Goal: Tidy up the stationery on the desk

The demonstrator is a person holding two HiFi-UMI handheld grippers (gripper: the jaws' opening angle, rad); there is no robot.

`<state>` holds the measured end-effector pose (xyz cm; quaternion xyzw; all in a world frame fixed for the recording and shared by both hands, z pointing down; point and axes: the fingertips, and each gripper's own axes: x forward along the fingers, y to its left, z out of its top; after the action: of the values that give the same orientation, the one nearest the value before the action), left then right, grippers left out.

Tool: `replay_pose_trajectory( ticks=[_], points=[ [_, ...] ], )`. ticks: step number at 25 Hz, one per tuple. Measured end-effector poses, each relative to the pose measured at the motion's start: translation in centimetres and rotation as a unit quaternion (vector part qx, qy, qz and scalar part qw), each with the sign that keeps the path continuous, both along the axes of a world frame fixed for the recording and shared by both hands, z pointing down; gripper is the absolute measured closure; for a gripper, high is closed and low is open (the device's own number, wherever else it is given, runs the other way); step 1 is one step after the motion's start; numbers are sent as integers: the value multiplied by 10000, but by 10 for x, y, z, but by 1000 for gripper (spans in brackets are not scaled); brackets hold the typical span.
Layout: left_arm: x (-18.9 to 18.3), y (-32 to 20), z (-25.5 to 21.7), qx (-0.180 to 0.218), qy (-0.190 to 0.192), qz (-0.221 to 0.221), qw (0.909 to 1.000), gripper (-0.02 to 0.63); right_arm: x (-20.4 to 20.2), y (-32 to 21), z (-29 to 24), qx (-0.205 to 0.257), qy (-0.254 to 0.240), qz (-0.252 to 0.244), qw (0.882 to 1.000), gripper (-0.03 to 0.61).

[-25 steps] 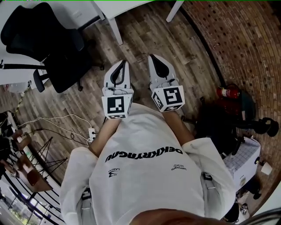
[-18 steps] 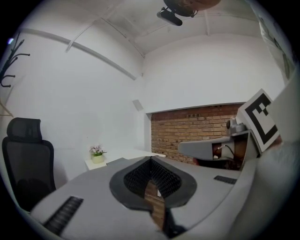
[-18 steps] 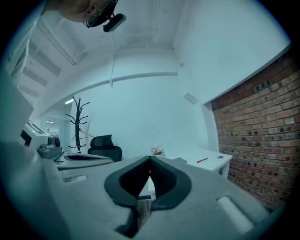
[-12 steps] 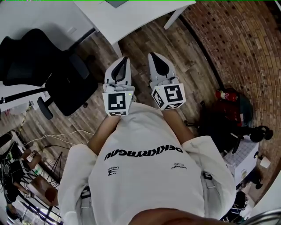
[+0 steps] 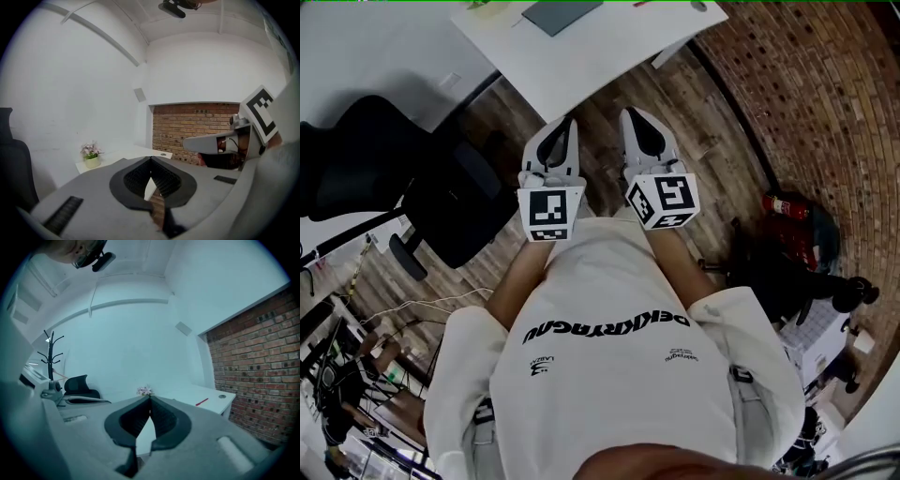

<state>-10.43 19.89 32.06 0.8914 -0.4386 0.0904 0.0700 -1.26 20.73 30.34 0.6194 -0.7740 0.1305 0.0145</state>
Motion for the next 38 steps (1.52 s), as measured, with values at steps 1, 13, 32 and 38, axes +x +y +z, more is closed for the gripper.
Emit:
replay_pose_trajectory(
  ticks=[1,13,32,38],
  points=[
    [1,-10,1,-22,-19,9,10000,615,1,-10,1,-15,4,17,10000,579],
    [39,-141,27,-243,-303,-297,9988,615,40,-140,26,-237,-206,-188,9993,578],
    [85,-350,90,-1069,-809,-401,9902,558,73,-315,109,-1446,-773,-420,9856,572],
    [72,-395,119,-1238,-1044,-63,9868,532,69,-348,138,-1646,-907,98,9821,520]
  ],
)
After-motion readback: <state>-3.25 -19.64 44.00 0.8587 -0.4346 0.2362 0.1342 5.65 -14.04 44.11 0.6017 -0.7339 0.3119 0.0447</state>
